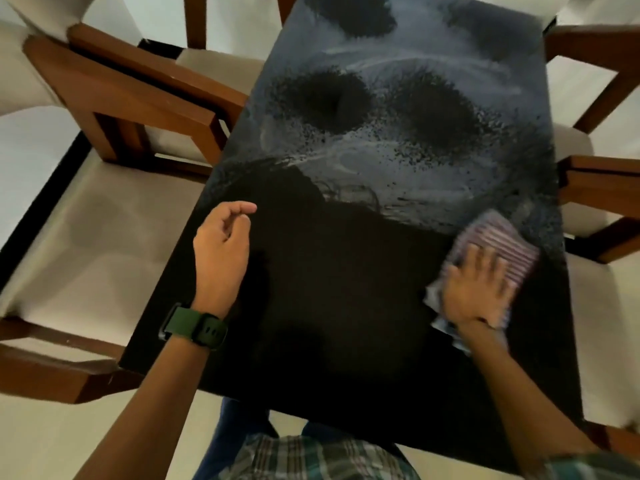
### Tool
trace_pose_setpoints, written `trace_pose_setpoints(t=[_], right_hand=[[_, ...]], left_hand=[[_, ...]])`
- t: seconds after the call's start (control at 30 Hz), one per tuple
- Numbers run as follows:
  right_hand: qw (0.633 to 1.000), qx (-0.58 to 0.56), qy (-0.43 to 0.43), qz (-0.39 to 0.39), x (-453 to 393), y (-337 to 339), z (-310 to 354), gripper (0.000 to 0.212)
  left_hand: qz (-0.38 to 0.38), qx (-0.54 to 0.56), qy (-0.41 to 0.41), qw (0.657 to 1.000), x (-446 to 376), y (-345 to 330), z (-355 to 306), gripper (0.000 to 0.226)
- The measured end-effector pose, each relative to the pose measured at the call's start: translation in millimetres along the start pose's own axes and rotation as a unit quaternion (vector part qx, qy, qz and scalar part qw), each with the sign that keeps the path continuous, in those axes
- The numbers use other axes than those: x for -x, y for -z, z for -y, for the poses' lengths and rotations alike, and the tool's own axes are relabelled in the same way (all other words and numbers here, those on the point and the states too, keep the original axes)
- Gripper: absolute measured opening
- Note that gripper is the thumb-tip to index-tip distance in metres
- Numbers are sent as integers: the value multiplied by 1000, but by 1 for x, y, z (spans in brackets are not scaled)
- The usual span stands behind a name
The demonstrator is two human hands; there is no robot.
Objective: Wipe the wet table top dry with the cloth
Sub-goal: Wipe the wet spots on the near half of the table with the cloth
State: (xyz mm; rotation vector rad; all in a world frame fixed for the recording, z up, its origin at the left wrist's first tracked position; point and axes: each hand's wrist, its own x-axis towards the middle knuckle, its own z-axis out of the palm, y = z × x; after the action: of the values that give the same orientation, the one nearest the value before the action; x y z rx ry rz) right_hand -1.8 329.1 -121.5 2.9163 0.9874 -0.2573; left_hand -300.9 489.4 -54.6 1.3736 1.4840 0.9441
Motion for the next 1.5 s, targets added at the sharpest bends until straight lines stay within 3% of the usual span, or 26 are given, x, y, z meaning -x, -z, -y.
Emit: trace_pose_setpoints(t=[0.1, 0.2, 0.33, 0.43, 0.53, 0.6, 0.7, 0.8, 0.87, 0.93, 1.03, 1.13, 1.2, 1.27, 1.37, 1.5], right_hand=[[986, -1, 169, -4, 26, -18, 135, 63], [937, -13, 347, 29, 95, -40, 244, 66], [884, -4, 459, 86, 127, -47, 265, 64], [908, -28, 413, 67, 82, -39, 228, 58], [971, -19, 237, 19, 25, -32, 141, 57], [993, -16, 115, 2, 1, -25, 63, 56], [999, -26, -22, 5, -13, -17, -38, 55], [994, -43, -99, 17, -20, -9, -80, 55], [993, -41, -110, 14, -31, -6, -70, 57], [997, -34, -65, 2, -42, -4, -35, 60], [992, -23, 124, 1, -31, -10, 46, 62], [937, -26, 345, 53, 2, -23, 96, 57], [916, -34, 394, 64, 1, -24, 80, 54], [944, -38, 325, 32, -23, -24, 35, 53], [989, -28, 145, -4, -79, -11, -52, 54], [998, -52, 20, 23, -105, 8, -111, 54]], left_hand=[[27, -12, -10, 1000, -7, 10, 1, 30], [67, -22, -41, 997, -13, 14, -4, 24], [109, -55, -47, 991, -19, 8, -8, 21], [132, -43, -56, 989, -24, -6, -9, 20], [170, -40, -92, 980, -18, -35, -13, 21], [193, -44, -107, 974, -8, -56, -17, 20], [215, -40, -114, 969, 5, -81, -23, 20], [223, -37, -117, 967, 17, -96, -26, 20], [217, -40, -109, 969, 24, -104, -23, 22], [210, -45, -88, 973, 28, -111, -18, 24], [202, -79, -87, 972, 36, -116, -13, 23], [163, -104, -124, 973, 43, -117, -7, 28], [146, -104, -122, 976, 44, -123, -7, 28], [143, -93, -98, 980, 46, -136, -11, 26], [178, -105, -98, 974, 55, -164, -22, 23], [276, -90, -128, 948, 68, -200, -40, 23]])
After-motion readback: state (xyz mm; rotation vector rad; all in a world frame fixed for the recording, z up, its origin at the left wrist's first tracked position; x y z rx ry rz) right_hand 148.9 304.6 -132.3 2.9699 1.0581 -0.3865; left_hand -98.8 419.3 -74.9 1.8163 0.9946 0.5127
